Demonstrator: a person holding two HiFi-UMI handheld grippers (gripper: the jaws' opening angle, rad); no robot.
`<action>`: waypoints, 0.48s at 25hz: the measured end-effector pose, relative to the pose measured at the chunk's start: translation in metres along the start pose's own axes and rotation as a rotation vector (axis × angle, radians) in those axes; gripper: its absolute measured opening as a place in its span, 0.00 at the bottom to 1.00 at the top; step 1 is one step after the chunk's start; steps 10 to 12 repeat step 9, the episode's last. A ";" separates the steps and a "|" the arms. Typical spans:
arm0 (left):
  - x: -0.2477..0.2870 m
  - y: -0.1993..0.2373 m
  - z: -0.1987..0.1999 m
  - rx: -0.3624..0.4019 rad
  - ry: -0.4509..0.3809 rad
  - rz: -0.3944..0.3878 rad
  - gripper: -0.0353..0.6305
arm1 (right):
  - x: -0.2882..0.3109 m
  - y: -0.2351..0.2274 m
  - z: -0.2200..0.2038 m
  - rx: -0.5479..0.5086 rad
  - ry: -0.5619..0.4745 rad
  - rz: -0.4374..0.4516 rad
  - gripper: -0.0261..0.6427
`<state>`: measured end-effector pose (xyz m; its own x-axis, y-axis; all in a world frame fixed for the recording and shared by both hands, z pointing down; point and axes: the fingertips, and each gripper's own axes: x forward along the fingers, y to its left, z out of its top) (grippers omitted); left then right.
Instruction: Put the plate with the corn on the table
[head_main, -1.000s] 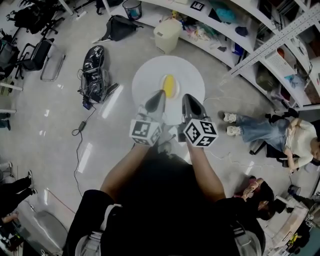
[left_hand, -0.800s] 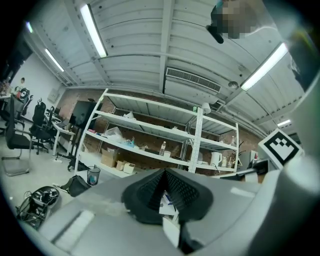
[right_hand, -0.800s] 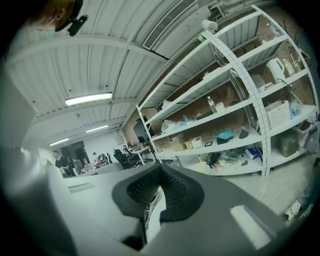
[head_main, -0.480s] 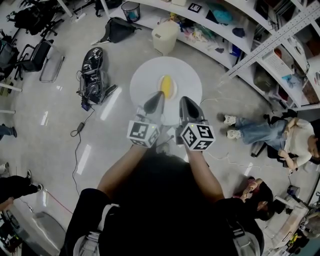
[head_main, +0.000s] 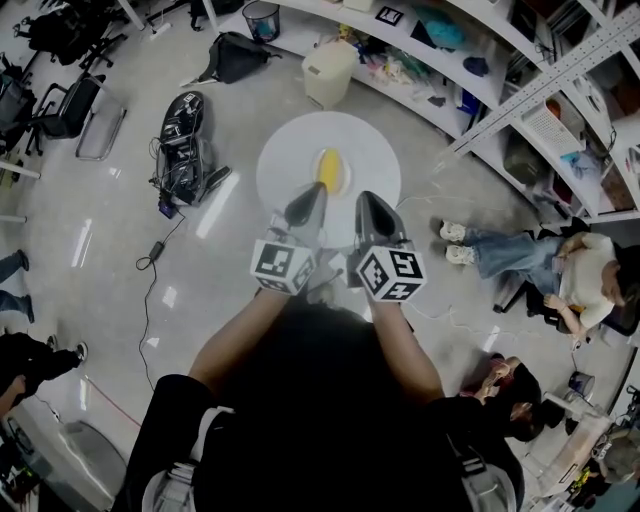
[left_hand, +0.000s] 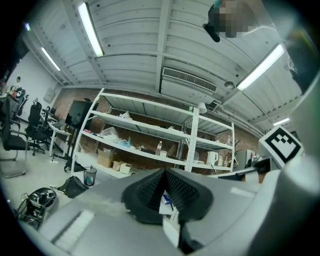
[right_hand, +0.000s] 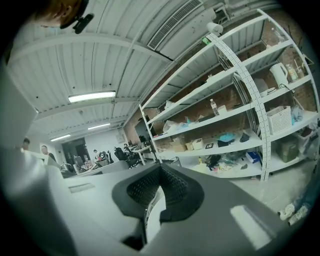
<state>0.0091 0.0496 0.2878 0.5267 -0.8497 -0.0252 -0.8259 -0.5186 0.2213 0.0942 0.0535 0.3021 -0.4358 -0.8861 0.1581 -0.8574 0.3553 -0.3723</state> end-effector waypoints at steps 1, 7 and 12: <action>0.000 -0.001 0.000 0.000 0.001 0.000 0.06 | 0.000 0.000 0.000 -0.001 0.001 -0.001 0.05; -0.005 -0.001 -0.004 -0.005 0.000 0.000 0.06 | -0.004 0.001 -0.005 0.000 -0.003 -0.005 0.05; -0.005 -0.002 -0.005 -0.006 -0.001 -0.002 0.06 | -0.004 0.001 -0.007 0.000 -0.004 -0.009 0.05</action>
